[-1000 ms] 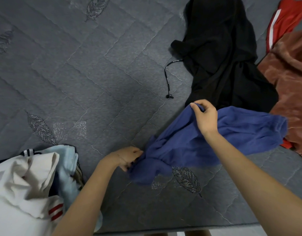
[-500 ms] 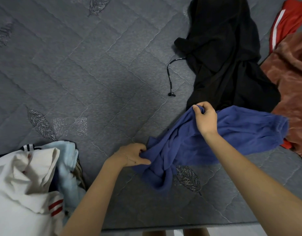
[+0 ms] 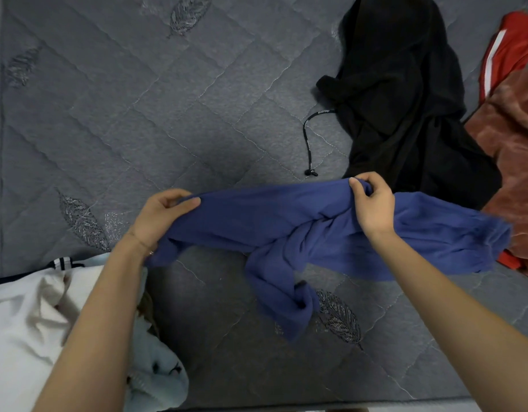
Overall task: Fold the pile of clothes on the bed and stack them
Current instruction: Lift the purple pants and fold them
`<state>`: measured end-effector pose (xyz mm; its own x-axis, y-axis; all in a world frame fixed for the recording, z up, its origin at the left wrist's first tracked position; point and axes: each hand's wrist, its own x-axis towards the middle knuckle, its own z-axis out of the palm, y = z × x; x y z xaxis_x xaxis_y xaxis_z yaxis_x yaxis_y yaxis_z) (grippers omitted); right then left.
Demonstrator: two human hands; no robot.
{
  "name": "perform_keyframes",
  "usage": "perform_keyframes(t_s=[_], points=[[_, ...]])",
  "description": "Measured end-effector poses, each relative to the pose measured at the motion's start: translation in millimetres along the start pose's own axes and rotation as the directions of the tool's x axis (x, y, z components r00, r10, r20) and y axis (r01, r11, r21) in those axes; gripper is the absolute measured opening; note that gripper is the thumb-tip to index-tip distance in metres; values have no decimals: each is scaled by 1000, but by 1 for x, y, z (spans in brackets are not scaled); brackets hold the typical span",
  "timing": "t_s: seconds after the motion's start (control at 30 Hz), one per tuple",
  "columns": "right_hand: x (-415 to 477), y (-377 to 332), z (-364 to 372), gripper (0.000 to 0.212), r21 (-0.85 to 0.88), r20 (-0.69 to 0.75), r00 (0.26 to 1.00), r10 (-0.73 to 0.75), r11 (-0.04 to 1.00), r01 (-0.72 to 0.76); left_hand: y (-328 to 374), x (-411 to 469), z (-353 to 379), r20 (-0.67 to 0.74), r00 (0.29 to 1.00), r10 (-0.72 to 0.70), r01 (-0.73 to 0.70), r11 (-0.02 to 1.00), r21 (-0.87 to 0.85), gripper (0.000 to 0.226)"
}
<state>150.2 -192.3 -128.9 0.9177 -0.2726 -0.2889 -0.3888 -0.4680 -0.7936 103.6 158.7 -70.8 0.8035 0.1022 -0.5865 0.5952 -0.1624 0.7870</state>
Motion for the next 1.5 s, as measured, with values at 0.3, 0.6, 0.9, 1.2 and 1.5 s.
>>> perform_keyframes(t_s=[0.3, 0.6, 0.9, 1.2, 1.5], points=[[19, -16, 27, 9, -40, -1, 999, -36, 999, 36, -37, 38, -45, -271, 876, 398, -46, 629, 776, 20], [29, -8, 32, 22, -202, 47, 987, 152, 969, -140, -81, 39, -46, -432, 894, 116, 243, 684, 688, 45], [26, -25, 40, 13, -28, -78, 997, 23, 999, -25, -58, 43, -36, -603, 757, 254, 11, 917, 400, 8], [29, -13, 41, 25, -137, 4, 1000, 3, 991, -3, -75, 47, -46, -754, 633, 178, 120, 939, 322, 33], [-12, 17, 36, 40, -328, 271, 841, -468, 777, 538, -86, -20, 89, -175, 901, 398, -263, 819, 510, 20]])
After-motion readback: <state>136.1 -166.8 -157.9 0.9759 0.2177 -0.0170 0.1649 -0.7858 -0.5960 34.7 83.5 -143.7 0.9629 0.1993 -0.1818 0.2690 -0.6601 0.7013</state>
